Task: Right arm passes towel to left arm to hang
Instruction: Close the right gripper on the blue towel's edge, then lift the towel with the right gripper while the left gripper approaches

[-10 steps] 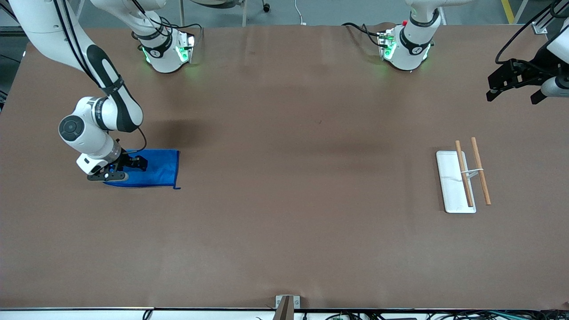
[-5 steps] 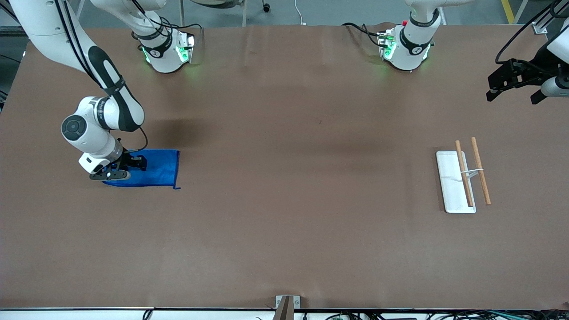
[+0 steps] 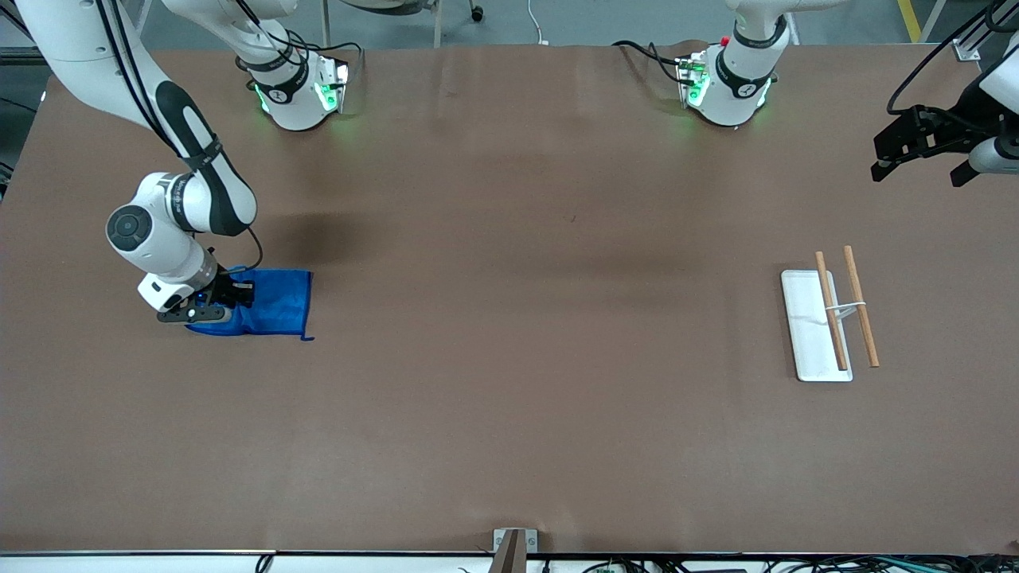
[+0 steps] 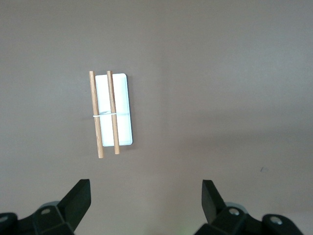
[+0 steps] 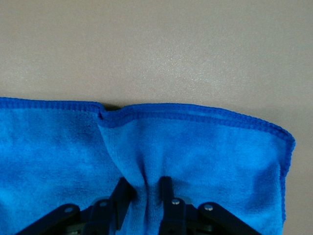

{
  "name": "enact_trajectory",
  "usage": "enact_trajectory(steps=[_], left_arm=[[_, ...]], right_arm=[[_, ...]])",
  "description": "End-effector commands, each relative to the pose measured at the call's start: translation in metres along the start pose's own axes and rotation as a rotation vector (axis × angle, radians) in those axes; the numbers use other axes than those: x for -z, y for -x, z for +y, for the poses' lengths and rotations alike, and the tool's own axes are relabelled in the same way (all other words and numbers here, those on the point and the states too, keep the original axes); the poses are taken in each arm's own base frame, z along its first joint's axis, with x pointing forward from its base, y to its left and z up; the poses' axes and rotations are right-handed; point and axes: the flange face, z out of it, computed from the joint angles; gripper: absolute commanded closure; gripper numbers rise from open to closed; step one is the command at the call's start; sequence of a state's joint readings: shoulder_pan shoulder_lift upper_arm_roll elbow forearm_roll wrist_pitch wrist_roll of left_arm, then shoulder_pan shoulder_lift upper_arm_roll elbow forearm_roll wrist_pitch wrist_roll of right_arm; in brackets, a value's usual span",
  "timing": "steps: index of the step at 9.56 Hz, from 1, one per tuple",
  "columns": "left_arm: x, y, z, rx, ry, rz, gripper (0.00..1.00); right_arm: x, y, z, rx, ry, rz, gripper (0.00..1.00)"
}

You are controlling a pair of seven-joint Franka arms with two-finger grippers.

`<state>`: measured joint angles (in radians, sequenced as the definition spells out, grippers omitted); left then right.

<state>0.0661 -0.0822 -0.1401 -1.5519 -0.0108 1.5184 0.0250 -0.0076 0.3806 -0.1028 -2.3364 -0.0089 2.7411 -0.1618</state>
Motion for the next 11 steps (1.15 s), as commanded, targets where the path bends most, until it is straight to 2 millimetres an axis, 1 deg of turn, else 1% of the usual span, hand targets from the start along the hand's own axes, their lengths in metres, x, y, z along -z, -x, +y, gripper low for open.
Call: enact_trajectory(steps=[1,2,4,5,6,7,8,9,10,11], left_arm=[[-0.012,-0.004,0.0,0.0,-0.004,-0.038,0.0],[-0.012,-0.004,0.0,0.003,-0.004,-0.038,0.0],[-0.012,-0.004,-0.001,-0.002,-0.004,-0.038,0.0],[-0.012,-0.004,-0.001,-0.002,-0.004,-0.038,0.0],[-0.012,-0.004,0.0,0.0,-0.004,-0.038,0.0],[-0.012,-0.004,0.0,0.0,-0.004,-0.038,0.0],[-0.012,-0.004,0.0,-0.002,-0.004,-0.038,0.0],[-0.012,-0.004,0.001,-0.007,-0.001,-0.038,0.0],[-0.014,-0.005,0.0,-0.013,0.001,-0.039,0.0],[-0.019,-0.008,0.0,-0.017,0.003,-0.048,0.0]], right_arm=[[0.013,-0.01,0.007,-0.003,-0.007,-0.062,1.0],[0.034,-0.021,0.01,-0.008,-0.016,-0.109,1.0],[0.086,-0.044,0.011,-0.009,-0.034,-0.182,1.0],[0.111,-0.056,0.008,-0.008,-0.048,-0.216,1.0],[0.143,-0.07,-0.003,-0.021,-0.099,-0.233,1.0],[0.17,-0.082,-0.02,-0.023,-0.16,-0.252,1.0],[0.198,-0.094,-0.042,-0.038,-0.226,-0.245,1.0],[0.223,-0.106,-0.077,-0.076,-0.272,-0.238,1.0],[0.241,-0.112,-0.123,-0.08,-0.304,-0.223,1.0],[0.263,-0.116,-0.175,-0.104,-0.381,-0.206,1.0]])
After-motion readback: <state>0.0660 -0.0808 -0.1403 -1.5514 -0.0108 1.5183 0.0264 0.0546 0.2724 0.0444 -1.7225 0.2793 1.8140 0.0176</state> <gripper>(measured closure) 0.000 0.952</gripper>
